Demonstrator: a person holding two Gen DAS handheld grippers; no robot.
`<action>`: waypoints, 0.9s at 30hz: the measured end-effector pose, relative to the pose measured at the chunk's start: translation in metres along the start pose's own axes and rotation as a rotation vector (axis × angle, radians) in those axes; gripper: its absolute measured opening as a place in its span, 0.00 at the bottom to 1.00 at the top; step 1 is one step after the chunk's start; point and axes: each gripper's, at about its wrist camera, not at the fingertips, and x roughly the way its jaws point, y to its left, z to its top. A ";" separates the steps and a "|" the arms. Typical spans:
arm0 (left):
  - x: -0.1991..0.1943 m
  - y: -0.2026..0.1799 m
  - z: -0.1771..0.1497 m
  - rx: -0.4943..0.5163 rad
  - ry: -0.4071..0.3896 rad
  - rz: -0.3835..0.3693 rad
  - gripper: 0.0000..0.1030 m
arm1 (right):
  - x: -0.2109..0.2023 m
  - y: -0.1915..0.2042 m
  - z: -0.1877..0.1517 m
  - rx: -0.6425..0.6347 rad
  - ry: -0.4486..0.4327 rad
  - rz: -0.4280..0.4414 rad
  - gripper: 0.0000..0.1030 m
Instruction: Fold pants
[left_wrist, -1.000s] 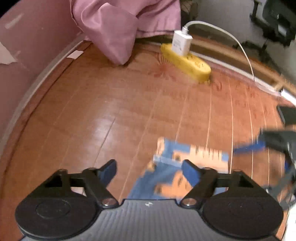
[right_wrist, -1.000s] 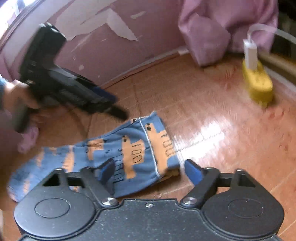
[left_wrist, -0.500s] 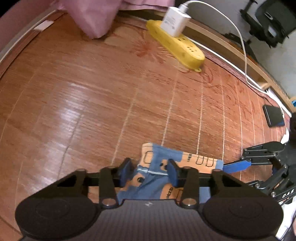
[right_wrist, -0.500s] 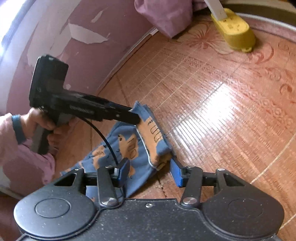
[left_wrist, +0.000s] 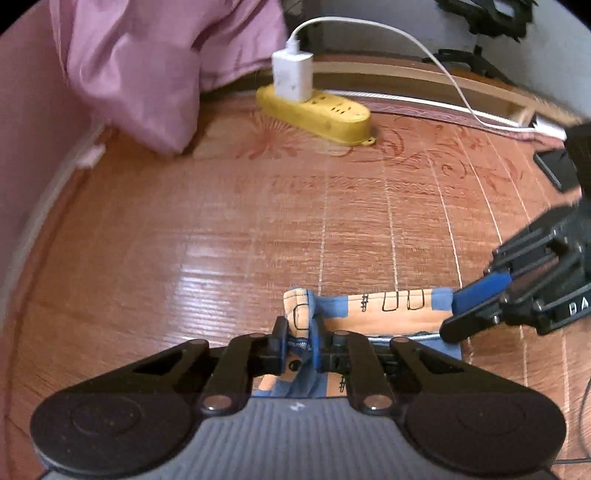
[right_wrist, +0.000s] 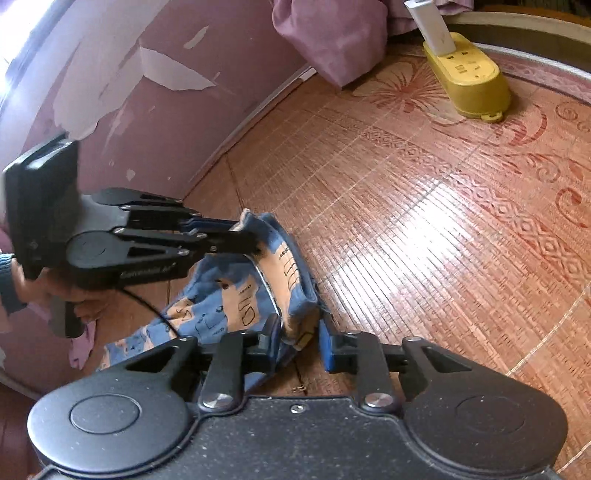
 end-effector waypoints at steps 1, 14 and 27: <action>-0.003 -0.006 -0.002 0.023 -0.013 0.020 0.13 | -0.001 0.003 -0.001 -0.032 -0.005 -0.019 0.27; -0.005 -0.031 -0.009 0.139 -0.045 0.088 0.13 | 0.008 0.022 -0.003 -0.270 -0.038 -0.098 0.26; 0.005 0.009 -0.012 -0.241 -0.024 0.025 0.32 | 0.003 0.019 -0.006 -0.190 -0.064 -0.051 0.11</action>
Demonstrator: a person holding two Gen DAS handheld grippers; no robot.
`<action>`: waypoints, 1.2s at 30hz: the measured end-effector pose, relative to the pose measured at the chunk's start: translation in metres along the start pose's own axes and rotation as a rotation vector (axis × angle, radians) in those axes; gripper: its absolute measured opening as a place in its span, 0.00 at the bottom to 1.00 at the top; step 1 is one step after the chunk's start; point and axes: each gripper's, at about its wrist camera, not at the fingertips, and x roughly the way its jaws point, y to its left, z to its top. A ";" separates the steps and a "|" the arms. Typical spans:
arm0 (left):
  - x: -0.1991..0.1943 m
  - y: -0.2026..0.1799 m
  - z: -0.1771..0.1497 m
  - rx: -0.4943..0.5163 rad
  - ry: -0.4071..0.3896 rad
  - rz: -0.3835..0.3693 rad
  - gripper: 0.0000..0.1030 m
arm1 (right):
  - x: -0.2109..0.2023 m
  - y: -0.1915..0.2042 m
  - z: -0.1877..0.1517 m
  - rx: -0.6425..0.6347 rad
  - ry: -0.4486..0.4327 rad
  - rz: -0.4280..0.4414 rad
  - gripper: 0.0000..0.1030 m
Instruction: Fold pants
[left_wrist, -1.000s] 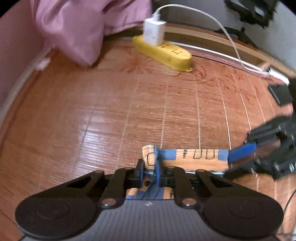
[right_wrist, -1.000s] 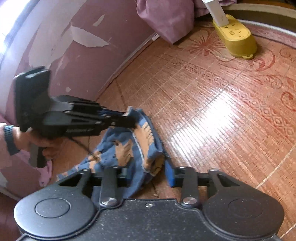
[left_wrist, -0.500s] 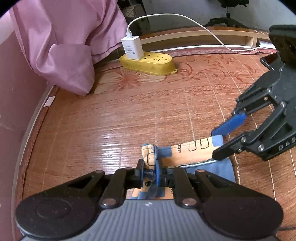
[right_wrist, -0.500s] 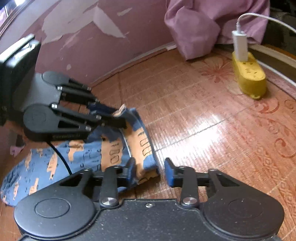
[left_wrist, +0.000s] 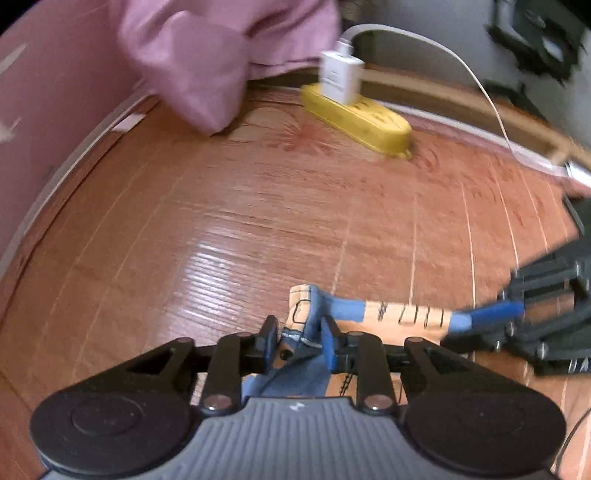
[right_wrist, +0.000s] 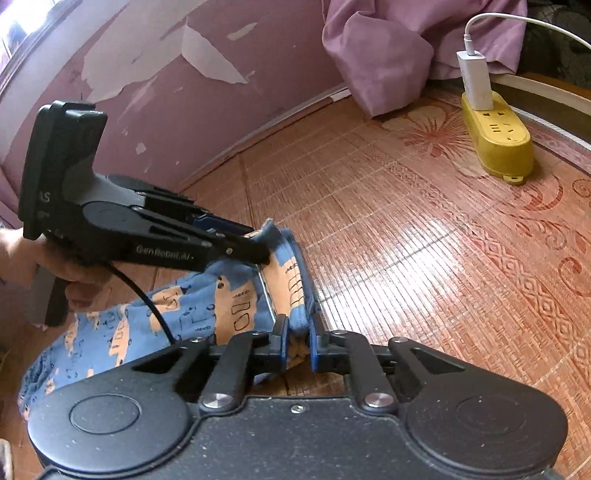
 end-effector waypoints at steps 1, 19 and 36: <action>-0.004 0.003 -0.002 -0.030 -0.019 0.005 0.37 | 0.000 -0.001 0.000 0.016 -0.002 0.003 0.11; -0.082 0.094 -0.194 -0.999 -0.319 -0.382 0.69 | -0.010 0.031 0.011 0.252 -0.112 -0.002 0.10; -0.088 0.120 -0.242 -1.069 -0.358 -0.617 0.81 | 0.023 0.212 -0.072 -0.665 -0.009 0.004 0.09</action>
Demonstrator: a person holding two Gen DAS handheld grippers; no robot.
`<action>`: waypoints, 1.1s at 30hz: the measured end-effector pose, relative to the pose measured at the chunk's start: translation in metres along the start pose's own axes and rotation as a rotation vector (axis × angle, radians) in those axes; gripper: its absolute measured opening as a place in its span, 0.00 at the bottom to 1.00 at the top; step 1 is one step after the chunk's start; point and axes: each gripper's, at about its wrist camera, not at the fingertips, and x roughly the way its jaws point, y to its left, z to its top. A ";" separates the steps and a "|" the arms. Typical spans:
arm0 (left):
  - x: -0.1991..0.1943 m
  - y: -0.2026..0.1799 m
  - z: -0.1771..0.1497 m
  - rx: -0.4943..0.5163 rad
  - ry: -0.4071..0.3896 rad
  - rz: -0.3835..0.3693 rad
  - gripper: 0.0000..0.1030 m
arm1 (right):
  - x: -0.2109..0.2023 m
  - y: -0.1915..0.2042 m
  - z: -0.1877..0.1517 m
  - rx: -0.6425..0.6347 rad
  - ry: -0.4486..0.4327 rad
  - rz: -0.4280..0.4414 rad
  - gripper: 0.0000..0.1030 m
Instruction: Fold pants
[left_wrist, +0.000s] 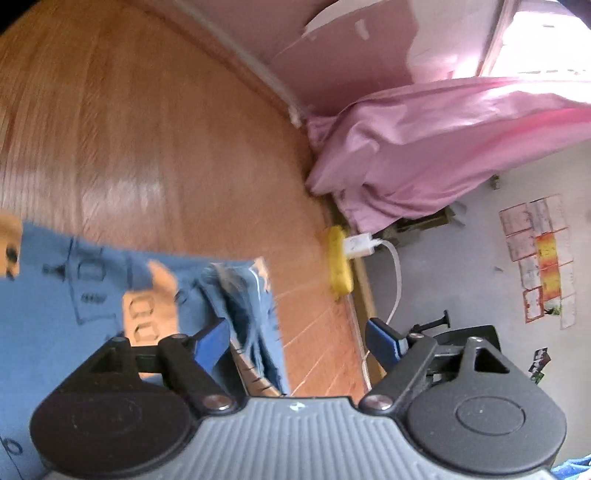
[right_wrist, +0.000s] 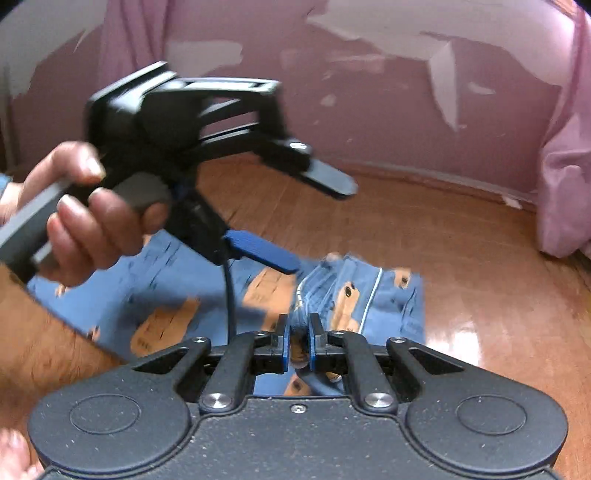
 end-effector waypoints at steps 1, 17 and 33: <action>0.003 0.003 -0.002 -0.012 0.011 0.017 0.81 | 0.003 0.003 -0.004 -0.004 0.009 0.002 0.09; 0.032 0.002 -0.008 -0.067 -0.005 0.219 0.09 | 0.000 0.006 -0.018 -0.031 0.009 -0.002 0.08; 0.005 -0.014 -0.022 -0.032 -0.080 0.233 0.07 | -0.019 0.017 -0.014 -0.077 -0.028 0.006 0.07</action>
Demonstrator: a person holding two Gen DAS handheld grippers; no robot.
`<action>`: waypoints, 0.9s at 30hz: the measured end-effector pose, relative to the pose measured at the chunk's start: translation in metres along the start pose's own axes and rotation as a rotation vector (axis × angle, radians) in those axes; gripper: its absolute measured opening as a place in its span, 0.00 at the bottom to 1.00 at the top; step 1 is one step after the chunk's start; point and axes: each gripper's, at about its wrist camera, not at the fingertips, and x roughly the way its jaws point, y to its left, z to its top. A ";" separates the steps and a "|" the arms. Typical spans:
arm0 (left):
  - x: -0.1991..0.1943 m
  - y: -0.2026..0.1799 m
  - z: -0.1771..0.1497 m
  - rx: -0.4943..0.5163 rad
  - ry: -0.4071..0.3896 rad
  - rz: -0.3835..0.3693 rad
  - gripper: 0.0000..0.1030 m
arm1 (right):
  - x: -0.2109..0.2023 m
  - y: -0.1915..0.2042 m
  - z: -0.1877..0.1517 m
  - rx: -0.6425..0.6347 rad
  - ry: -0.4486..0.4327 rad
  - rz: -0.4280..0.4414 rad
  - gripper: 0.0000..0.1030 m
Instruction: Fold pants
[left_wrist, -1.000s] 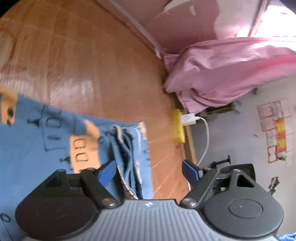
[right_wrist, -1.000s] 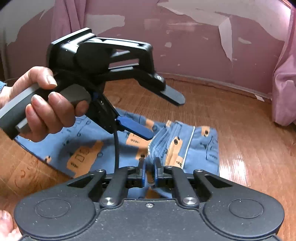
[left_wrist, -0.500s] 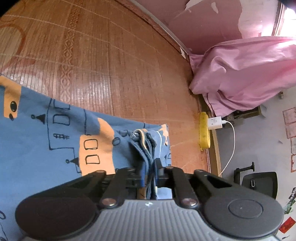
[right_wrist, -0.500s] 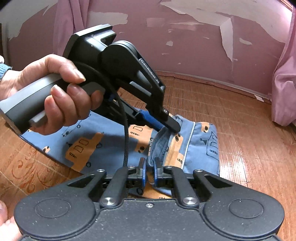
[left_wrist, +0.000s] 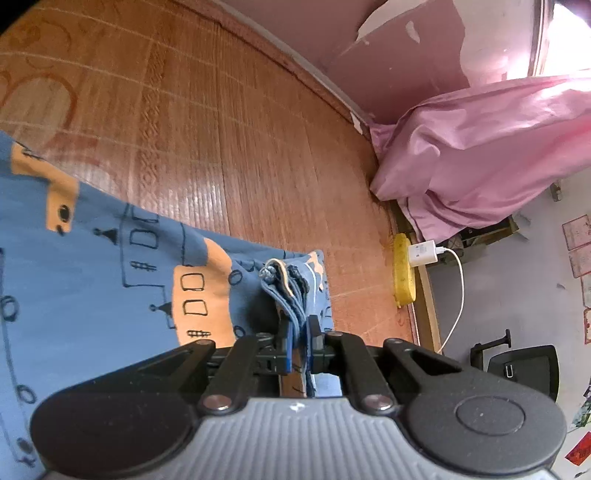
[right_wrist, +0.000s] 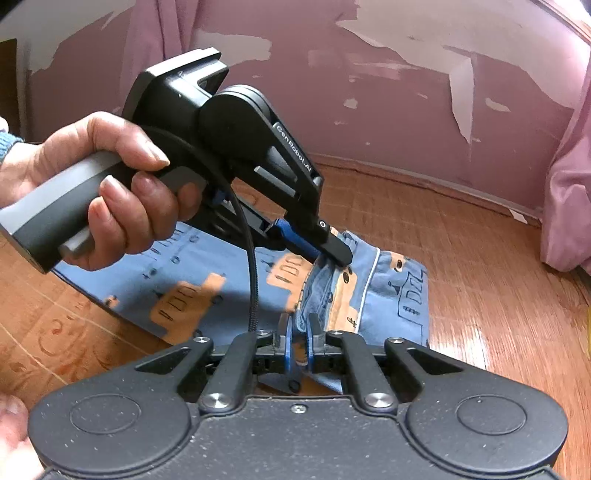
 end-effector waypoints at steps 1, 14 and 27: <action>-0.004 0.001 0.000 -0.001 -0.004 -0.002 0.07 | -0.001 0.002 0.002 -0.005 -0.003 0.003 0.07; -0.057 0.025 -0.006 0.063 -0.042 0.082 0.07 | 0.010 0.044 0.021 -0.077 -0.007 0.139 0.07; -0.126 0.054 -0.016 0.098 -0.086 0.191 0.07 | 0.027 0.096 0.039 -0.139 -0.013 0.326 0.07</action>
